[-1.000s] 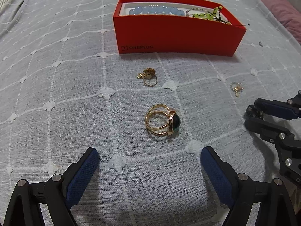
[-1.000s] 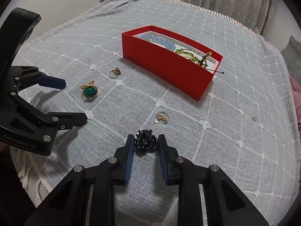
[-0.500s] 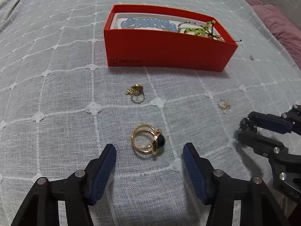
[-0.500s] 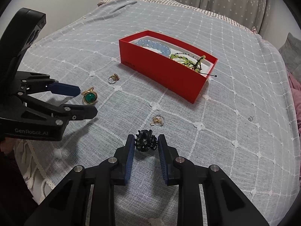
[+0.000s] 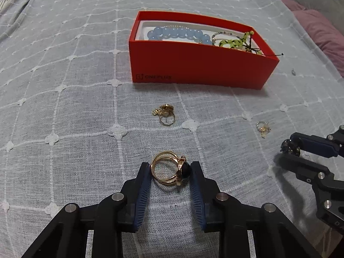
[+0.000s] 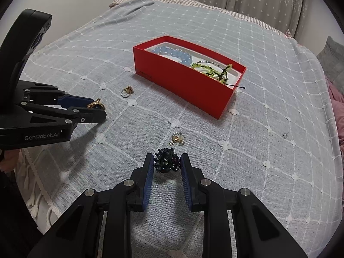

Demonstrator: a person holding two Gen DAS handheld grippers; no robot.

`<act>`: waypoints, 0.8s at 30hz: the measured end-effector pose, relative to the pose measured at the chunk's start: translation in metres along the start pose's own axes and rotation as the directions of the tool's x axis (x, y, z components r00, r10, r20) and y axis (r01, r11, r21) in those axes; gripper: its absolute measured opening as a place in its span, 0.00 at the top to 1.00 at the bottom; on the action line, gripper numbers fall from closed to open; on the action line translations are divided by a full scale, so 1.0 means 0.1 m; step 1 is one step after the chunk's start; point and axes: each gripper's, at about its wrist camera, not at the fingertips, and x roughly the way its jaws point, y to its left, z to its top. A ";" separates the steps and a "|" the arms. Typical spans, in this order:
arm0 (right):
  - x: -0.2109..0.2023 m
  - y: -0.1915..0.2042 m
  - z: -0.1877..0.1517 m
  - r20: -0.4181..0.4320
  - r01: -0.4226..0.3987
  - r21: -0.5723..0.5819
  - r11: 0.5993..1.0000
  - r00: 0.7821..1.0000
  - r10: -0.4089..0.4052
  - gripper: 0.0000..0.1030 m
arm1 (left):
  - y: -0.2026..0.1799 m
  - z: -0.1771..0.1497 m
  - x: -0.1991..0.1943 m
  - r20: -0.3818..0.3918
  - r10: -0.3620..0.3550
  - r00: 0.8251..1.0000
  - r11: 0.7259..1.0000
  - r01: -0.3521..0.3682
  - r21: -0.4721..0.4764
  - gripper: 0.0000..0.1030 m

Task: Organize jewelry
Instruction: 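Grasp the black flower piece with the right tool while the left tool grasps the dark-stone gold ring, then carry both pieces into the red box and open both tools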

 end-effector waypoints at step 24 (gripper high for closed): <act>-0.20 -0.07 0.22 0.060 -0.028 0.059 0.998 0.998 0.024 0.74 | -0.02 0.19 -0.20 0.067 -0.006 0.998 1.000 0.006 -0.011 0.70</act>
